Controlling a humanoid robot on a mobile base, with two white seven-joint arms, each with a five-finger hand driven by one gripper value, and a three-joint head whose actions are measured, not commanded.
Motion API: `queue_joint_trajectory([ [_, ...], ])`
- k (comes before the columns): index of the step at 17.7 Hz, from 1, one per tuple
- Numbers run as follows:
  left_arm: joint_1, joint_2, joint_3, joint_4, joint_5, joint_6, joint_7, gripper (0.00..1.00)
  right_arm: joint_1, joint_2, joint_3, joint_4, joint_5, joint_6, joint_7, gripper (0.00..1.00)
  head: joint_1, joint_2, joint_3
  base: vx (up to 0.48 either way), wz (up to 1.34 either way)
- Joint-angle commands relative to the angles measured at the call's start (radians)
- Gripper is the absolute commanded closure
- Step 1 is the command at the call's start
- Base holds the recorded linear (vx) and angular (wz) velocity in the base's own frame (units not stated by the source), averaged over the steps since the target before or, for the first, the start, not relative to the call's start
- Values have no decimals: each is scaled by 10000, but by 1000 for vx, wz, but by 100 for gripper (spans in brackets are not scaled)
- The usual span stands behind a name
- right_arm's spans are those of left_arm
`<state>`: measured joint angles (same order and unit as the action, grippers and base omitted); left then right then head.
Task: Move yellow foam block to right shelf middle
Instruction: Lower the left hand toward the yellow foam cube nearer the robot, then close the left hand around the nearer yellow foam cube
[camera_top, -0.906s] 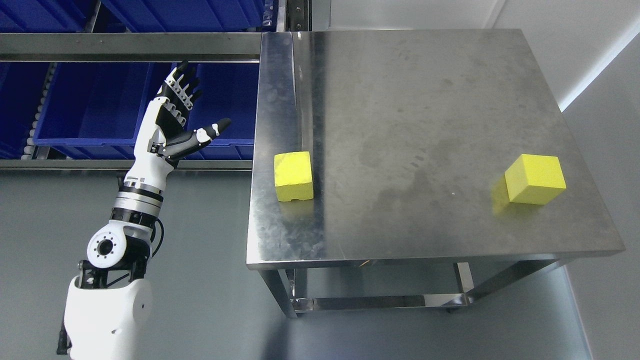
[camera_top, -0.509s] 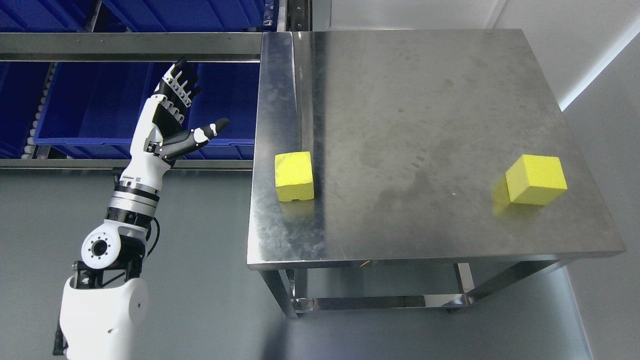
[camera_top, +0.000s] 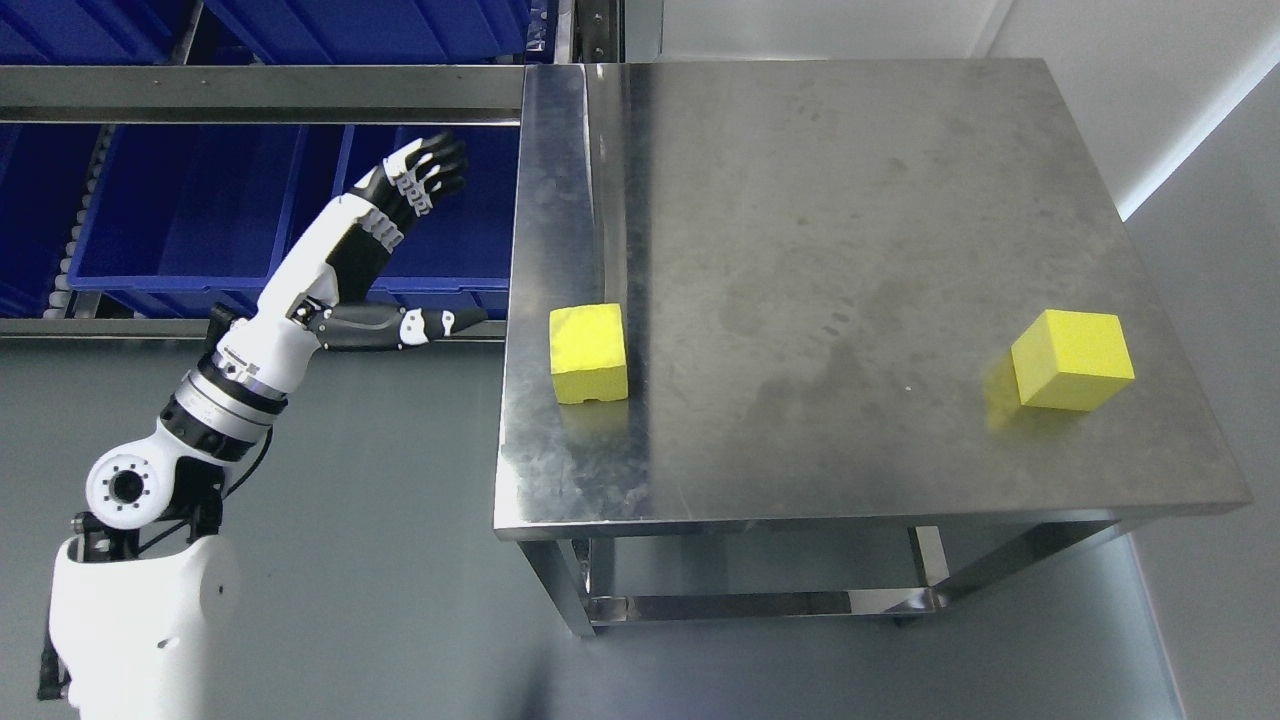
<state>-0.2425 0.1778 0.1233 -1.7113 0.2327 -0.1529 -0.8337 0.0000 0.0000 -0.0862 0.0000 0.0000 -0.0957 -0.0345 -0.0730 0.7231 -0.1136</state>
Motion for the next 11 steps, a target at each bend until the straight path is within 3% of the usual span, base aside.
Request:
queue_joint_trajectory([
  [1,-228,1044,-708,391,-224,-51,-990,3,15,-175,3,-175,31,6,7,0,0,0,0,0,0],
  [5,-1300,860,-2089,2015,-1772,-20,-974,3,15,-175,3,-175,31,6,7,0,0,0,0,0,0],
  [11,-2084,432,-3700,3062,-1928,163,-990,3,15,-175,3,-175,31,6,7,0,0,0,0,0,0],
])
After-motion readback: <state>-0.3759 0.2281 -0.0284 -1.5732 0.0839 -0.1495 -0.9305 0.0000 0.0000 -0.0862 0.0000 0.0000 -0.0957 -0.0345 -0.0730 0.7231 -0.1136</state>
